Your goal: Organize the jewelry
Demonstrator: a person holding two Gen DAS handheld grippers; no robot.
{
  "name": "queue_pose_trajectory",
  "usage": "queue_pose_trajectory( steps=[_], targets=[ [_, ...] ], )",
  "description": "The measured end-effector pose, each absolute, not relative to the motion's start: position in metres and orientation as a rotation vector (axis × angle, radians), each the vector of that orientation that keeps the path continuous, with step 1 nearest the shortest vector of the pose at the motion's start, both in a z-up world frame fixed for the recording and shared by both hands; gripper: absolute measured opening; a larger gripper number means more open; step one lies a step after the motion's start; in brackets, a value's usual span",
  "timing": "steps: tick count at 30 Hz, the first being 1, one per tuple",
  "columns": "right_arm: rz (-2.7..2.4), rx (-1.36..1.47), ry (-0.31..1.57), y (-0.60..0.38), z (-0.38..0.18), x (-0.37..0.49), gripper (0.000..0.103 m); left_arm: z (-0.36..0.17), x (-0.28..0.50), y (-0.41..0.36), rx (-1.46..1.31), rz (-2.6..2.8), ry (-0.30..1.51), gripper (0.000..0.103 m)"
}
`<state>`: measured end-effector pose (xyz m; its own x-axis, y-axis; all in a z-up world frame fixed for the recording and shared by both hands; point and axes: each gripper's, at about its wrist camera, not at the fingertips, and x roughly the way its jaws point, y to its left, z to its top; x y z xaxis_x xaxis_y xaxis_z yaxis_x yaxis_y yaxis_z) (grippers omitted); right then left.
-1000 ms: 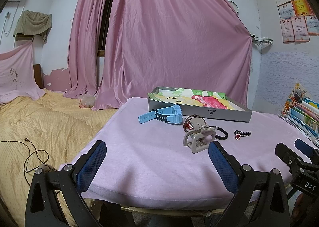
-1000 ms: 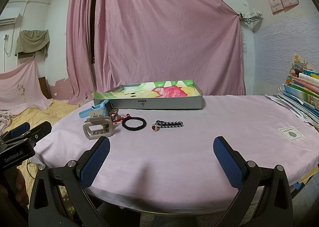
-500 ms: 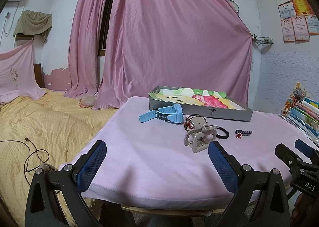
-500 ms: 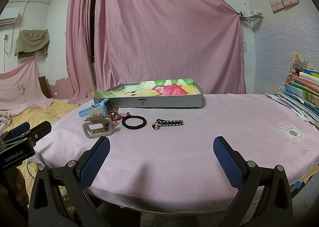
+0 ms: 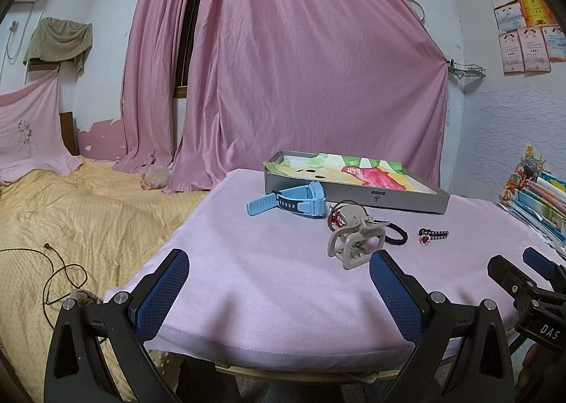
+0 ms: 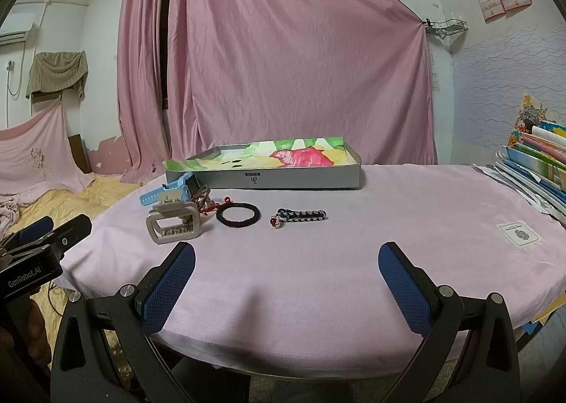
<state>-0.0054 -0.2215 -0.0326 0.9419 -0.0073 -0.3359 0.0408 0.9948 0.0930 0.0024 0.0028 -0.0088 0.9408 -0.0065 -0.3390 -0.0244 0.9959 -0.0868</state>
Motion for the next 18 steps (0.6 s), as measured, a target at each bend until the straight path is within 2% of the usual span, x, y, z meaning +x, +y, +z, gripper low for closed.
queue_pose_trajectory(
  steps=[18],
  targets=[
    [-0.024, 0.102, 0.358, -0.2221, -0.0374, 0.0009, 0.102, -0.017, 0.0061, 0.0036, -0.091, 0.009, 0.354, 0.102]
  ],
)
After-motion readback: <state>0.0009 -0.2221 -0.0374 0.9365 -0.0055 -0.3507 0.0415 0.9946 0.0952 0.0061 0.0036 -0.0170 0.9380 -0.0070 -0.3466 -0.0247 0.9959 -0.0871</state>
